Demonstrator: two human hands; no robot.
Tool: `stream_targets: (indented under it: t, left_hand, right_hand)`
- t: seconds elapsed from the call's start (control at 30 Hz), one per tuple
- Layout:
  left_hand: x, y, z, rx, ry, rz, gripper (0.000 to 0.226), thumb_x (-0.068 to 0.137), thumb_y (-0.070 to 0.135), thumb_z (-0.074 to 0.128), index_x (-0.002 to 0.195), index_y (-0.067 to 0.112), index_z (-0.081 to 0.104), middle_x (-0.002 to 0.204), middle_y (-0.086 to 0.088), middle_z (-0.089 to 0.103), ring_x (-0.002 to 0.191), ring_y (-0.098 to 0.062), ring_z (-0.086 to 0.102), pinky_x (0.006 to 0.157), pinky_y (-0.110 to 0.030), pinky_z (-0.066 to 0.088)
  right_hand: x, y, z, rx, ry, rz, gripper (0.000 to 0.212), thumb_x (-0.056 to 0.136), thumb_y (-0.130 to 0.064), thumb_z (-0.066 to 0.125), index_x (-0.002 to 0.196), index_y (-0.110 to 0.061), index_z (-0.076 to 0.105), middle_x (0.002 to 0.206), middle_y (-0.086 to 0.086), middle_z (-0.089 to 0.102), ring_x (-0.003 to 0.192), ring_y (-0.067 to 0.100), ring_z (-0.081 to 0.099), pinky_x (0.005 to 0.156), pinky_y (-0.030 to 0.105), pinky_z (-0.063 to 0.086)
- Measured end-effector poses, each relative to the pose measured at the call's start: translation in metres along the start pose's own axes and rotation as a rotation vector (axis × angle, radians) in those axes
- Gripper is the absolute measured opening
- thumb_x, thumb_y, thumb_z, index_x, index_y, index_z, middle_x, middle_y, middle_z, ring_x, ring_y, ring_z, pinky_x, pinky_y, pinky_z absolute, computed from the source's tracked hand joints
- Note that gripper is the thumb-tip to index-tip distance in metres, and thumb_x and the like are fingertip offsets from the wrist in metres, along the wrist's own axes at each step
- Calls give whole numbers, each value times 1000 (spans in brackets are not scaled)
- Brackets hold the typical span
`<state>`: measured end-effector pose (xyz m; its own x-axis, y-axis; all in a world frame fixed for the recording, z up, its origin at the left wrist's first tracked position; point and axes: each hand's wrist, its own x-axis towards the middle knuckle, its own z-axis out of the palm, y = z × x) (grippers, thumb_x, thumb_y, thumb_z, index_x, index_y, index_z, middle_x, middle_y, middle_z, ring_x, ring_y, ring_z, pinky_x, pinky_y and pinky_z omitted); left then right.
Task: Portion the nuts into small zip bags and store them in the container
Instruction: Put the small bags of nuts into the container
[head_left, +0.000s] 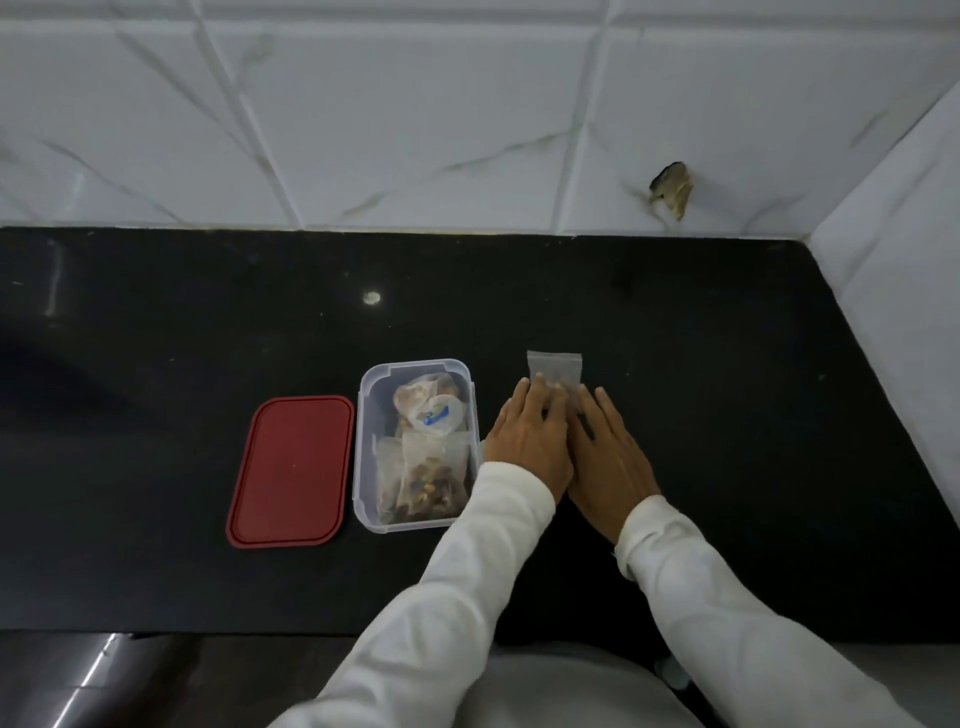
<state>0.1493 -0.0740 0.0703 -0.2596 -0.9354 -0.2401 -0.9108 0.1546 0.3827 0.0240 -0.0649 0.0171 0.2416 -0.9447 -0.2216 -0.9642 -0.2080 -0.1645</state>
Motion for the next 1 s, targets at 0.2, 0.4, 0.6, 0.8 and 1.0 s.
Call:
stream_targets:
  t: [0.2, 0.4, 0.6, 0.8, 1.0]
  left_hand:
    - [41, 14, 13, -103, -135, -264, 64, 101, 27, 41, 156, 13, 12, 164, -14, 4, 151, -30, 4, 120, -45, 18]
    - [61, 13, 22, -228, -139, -346, 53, 103, 29, 34, 152, 13, 24, 156, -14, 29, 142, -33, 30, 110, -50, 37]
    - [70, 8, 31, -414, -14, -416, 30, 101, 19, 42, 129, 15, 54, 142, -11, 44, 131, -32, 42, 103, -41, 44]
    - [80, 2, 38, -674, 54, -531, 23, 97, 13, 50, 116, 19, 62, 126, -7, 56, 114, -26, 58, 95, -35, 50]
    - [72, 4, 40, -844, 192, -580, 24, 92, 3, 55, 90, 26, 61, 112, 1, 61, 97, -16, 63, 82, -24, 48]
  right_hand:
    - [18, 11, -3, 142, -61, 125, 98, 85, -57, 60, 154, -26, -1, 161, 8, -7, 148, 30, 0, 113, 47, 27]
    - [34, 23, 11, 210, -84, 121, 89, 87, -49, 61, 153, -30, 6, 160, 8, 9, 141, 32, 18, 108, 45, 33]
    - [39, 33, 22, 280, 35, 67, 71, 89, -34, 62, 148, -32, 24, 148, -4, 36, 124, 26, 36, 98, 37, 43]
    - [39, 33, 21, 450, 129, 93, 49, 95, -20, 55, 142, -27, 43, 144, -6, 47, 128, 19, 38, 102, 28, 37]
    - [31, 31, 17, 635, 246, 142, 24, 95, -21, 57, 118, -25, 62, 123, -4, 61, 114, 13, 54, 98, 28, 46]
